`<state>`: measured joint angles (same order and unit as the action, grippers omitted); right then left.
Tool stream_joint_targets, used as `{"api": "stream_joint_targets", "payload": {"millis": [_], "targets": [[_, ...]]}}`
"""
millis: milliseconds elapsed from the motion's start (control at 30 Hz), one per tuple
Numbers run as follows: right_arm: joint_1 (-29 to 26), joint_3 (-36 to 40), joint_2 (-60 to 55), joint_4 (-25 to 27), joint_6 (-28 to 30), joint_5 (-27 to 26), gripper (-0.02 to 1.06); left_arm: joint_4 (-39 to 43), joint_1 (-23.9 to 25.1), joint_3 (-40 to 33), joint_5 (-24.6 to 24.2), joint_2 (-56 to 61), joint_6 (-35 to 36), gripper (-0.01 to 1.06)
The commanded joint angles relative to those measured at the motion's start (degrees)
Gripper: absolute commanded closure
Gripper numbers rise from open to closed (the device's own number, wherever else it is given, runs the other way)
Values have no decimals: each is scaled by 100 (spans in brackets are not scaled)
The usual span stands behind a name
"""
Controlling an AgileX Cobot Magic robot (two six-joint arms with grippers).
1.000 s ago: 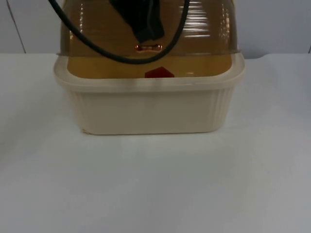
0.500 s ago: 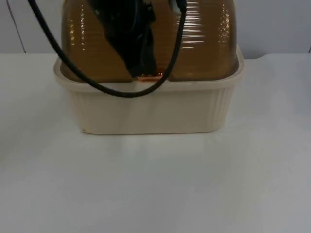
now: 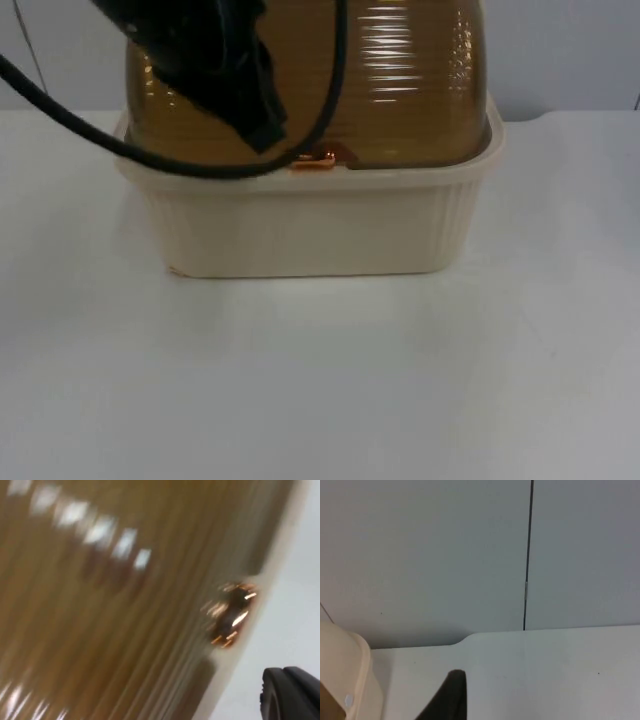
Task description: Open the box lid with the left hand, place the block into the box with the right hand, then close the box lid with the left hand.
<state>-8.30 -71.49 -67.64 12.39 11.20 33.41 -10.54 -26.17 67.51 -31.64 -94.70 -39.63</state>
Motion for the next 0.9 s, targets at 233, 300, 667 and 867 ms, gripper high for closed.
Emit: {"api": "stream_joint_targets", "payload": {"millis": [233,300,667,867], "targets": [[24,-35,57,37,-4,19,0,5006,46,-780,-522,846,5606,105],[24,-35,57,37,-4,-19,0,5443,186,-780,-522,1080,6429,105],[24,-35,57,151,-4,-6,0,3397,1879,-780,2010,2412,6888,105],[24,-35,57,151,-4,5,0,3338,2031,-780,2136,2506,6813,105]]}}
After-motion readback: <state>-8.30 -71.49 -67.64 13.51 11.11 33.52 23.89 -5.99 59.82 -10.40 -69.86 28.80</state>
